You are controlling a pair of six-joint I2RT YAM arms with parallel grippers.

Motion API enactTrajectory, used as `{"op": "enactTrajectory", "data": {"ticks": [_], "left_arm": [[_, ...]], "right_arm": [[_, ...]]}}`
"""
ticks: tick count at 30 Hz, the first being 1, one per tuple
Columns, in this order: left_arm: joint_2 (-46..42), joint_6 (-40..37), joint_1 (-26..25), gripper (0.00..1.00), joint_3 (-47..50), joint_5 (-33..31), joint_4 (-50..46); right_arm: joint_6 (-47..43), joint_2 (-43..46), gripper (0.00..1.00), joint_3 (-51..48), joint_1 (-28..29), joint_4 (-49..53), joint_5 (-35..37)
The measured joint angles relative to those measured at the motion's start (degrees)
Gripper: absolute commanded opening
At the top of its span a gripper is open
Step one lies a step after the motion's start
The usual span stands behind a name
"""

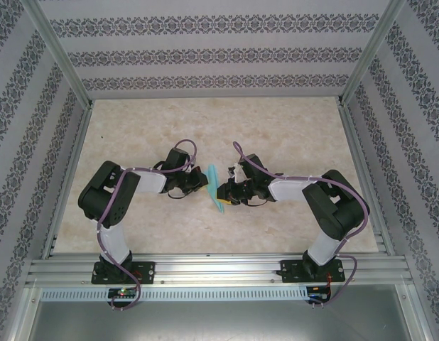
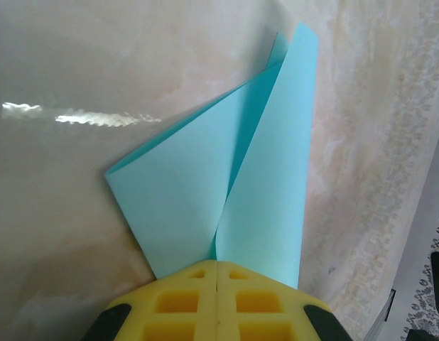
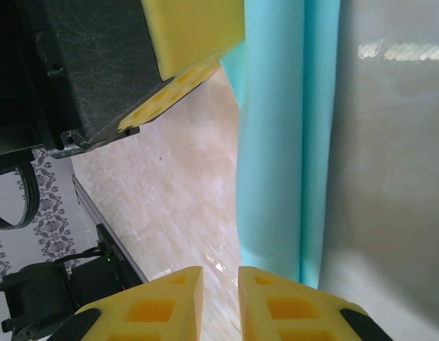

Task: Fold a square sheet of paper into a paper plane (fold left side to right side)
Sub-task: Fold the wing for the fifth time at the center of the table.

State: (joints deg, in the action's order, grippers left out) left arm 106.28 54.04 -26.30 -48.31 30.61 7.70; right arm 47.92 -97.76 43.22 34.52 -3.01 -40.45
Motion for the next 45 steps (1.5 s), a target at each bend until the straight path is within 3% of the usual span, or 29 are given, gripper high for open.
{"op": "enactTrajectory", "data": {"ticks": [45], "left_arm": [[2.7,0.0,0.0,0.0,-3.0,1.1,0.0]], "right_arm": [[-1.6,-4.3,0.21,1.6,1.0,4.1,0.1]]}}
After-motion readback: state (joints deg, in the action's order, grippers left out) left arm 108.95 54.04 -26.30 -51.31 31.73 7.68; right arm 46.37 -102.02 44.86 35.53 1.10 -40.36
